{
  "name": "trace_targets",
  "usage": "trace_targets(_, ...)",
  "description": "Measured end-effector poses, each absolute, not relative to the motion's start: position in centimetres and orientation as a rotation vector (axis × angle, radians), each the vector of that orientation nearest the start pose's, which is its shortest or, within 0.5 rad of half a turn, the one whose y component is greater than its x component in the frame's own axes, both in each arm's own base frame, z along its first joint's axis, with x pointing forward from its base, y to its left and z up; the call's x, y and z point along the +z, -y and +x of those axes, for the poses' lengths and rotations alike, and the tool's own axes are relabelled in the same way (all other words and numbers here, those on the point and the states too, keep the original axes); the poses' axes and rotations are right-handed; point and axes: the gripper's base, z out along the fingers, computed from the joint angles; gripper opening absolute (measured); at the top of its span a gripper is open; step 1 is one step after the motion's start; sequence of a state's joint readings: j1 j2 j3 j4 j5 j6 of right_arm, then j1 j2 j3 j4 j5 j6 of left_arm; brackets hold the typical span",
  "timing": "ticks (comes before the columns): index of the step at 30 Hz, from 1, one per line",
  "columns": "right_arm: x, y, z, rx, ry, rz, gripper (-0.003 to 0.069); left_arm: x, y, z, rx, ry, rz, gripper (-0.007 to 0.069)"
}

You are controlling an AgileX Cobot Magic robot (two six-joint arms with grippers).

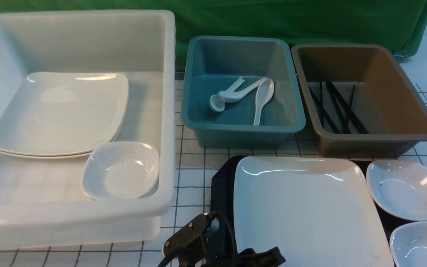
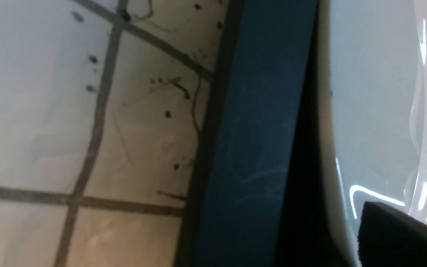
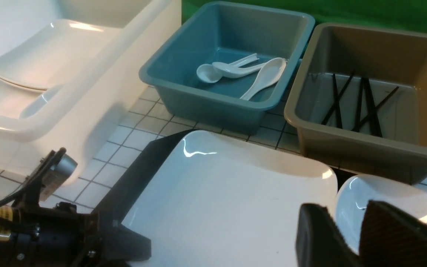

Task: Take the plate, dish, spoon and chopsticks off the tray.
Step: Use the left arm to grab a plate from the dinner plate

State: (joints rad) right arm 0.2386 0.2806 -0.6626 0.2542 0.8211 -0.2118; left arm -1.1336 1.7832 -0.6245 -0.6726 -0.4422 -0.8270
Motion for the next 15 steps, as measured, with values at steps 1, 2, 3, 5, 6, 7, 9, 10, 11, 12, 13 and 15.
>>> trace_targets(1,34.18,-2.51,3.25,0.313,-1.872,-0.386,0.0197,12.27,26.38,14.99,-0.989,-2.429,-0.544,0.0167)
trace_targets(2,34.18,-2.51,3.25,0.313,-1.872,-0.386,0.0198,12.27,26.36,15.04,-0.992,-2.426,-0.558,0.0141)
trace_targets(3,34.18,-2.51,3.25,0.313,-1.872,-0.386,0.0198,12.24,26.34,15.06,-0.995,-2.424,-0.579,0.0109)
trace_targets(5,34.18,-2.51,3.25,0.313,-1.872,-0.386,0.0198,12.36,26.32,15.22,-1.008,-2.404,-0.599,0.0076)
trace_targets(6,34.18,-2.51,3.25,0.313,-1.872,-0.386,0.0198,12.37,26.32,15.23,-1.009,-2.403,-0.600,0.0075)
trace_targets(7,34.18,-2.51,3.25,0.313,-1.872,-0.386,0.0199,12.42,26.33,15.25,-1.018,-2.398,-0.615,0.0067)
trace_targets(9,34.18,-2.51,3.25,0.313,-1.873,-0.385,0.0202,12.40,26.34,15.22,-1.024,-2.400,-0.634,0.0067)
trace_targets(10,34.18,-2.51,3.25,0.313,-1.873,-0.385,0.0205,12.43,26.36,15.20,-1.028,-2.402,-0.633,0.0067)
trace_targets(11,34.18,-2.51,3.25,0.313,-1.873,-0.385,0.0207,12.47,26.36,15.17,-1.032,-2.403,-0.633,0.0067)
trace_targets(12,34.18,-2.51,3.25,0.313,-1.873,-0.385,0.0207,12.54,26.36,15.17,-1.035,-2.401,-0.634,0.0067)
trace_targets(13,34.18,-2.51,3.25,0.313,-1.873,-0.385,0.0208,12.80,26.38,15.09,-1.046,-2.406,-0.626,0.0064)
trace_targets(15,34.18,-2.51,3.25,0.313,-1.873,-0.385,0.0207,13.23,26.37,14.98,-1.063,-2.407,-0.621,0.0050)
